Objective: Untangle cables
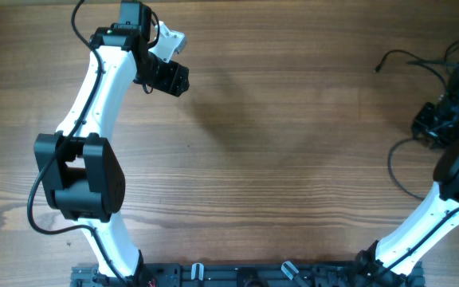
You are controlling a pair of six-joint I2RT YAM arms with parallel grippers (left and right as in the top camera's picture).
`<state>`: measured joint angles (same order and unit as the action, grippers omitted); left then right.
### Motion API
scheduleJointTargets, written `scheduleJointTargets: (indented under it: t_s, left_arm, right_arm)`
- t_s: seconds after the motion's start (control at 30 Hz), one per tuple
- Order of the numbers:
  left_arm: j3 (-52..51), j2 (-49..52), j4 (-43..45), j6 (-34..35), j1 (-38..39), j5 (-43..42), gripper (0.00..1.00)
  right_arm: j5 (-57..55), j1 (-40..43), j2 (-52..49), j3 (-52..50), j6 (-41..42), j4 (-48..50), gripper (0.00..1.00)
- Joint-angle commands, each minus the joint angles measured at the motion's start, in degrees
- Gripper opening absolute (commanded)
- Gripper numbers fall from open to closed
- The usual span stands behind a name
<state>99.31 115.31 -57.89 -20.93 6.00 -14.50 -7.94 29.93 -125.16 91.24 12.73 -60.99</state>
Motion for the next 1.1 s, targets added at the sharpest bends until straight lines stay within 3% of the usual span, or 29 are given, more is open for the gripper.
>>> scheduleJointTargets:
  t_s: [0.0,0.33,0.63,0.87,1.07]
  left_arm:
    - [-0.09,0.72,-0.09,-1.22,-0.15,-1.14,0.75]
    - [-0.09,0.72,-0.02,-1.25,-0.15,-1.14,0.75]
    - [-0.09,0.72,0.63,-1.18,-0.15,-1.14,0.75]
    - [-0.09,0.72,1.09,0.35,-0.15,-1.11,0.75]
    - [-0.09,0.26,1.4,2.16,-0.15,-0.85,0.76]
  right_arm:
    - [-2.45,3.06,-2.89,-2.54,2.32,0.37,0.48]
    - [1.2,3.96,-1.49,0.24,2.89,-0.98,0.5]
    - [5.29,-1.36,7.76,5.16,1.79,-2.67,0.55]
    - [5.51,-13.42,16.94,5.16,0.31,-2.16,0.56]
    - [4.81,-27.15,18.69,5.18,-0.44,-1.62,0.58]
